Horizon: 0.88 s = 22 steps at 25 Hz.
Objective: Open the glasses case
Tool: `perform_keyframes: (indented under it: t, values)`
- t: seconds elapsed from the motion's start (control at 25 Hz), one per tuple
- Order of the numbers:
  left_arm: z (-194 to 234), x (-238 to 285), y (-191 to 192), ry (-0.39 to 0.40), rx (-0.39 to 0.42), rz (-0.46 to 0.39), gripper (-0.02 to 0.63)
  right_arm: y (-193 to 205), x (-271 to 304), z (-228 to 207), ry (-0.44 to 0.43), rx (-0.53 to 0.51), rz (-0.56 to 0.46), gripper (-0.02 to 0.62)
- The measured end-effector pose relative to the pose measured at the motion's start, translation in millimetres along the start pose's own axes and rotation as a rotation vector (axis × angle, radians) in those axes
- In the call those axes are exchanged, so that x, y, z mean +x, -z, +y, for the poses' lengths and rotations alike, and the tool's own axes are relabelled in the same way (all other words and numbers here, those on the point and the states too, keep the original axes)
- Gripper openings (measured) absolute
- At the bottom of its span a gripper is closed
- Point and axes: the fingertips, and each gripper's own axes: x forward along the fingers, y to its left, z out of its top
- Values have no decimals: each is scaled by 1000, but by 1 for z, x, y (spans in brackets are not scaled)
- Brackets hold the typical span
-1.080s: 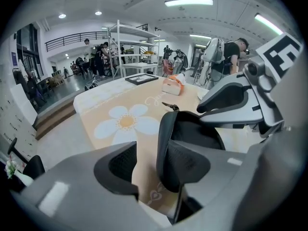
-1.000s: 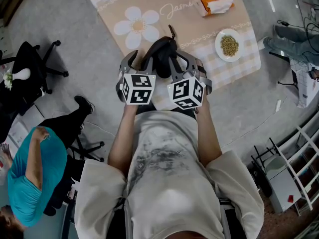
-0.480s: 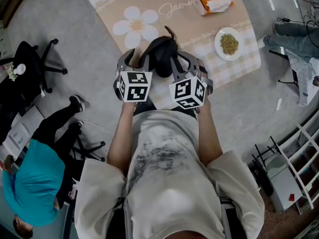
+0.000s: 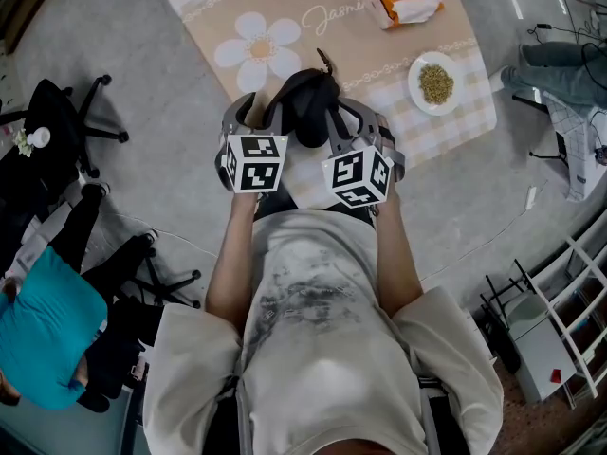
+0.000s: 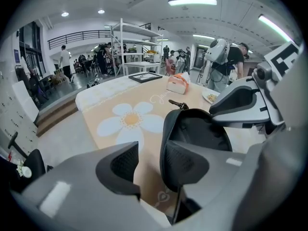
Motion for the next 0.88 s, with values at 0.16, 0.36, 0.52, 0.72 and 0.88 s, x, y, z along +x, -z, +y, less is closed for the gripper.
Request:
perform_keyframes:
  t: [0.16, 0.36, 0.52, 0.72, 0.88]
  values:
    - [1, 1, -1, -6, 3, -3, 189, 2, 0, -2, 4, 11, 3, 74]
    - [2, 1, -1, -13, 5, -6, 186, 3, 0, -2, 11, 27, 10, 74]
    - [2, 2, -1, -16, 13, -10, 183, 5, 0, -3, 15, 42, 12, 71]
    - [4, 3, 0, -21, 13, -10, 183, 9, 0, -4, 20, 56, 17, 71]
    - [3, 8, -2, -21, 15, -7, 178, 21, 3, -7, 25, 67, 50, 72]
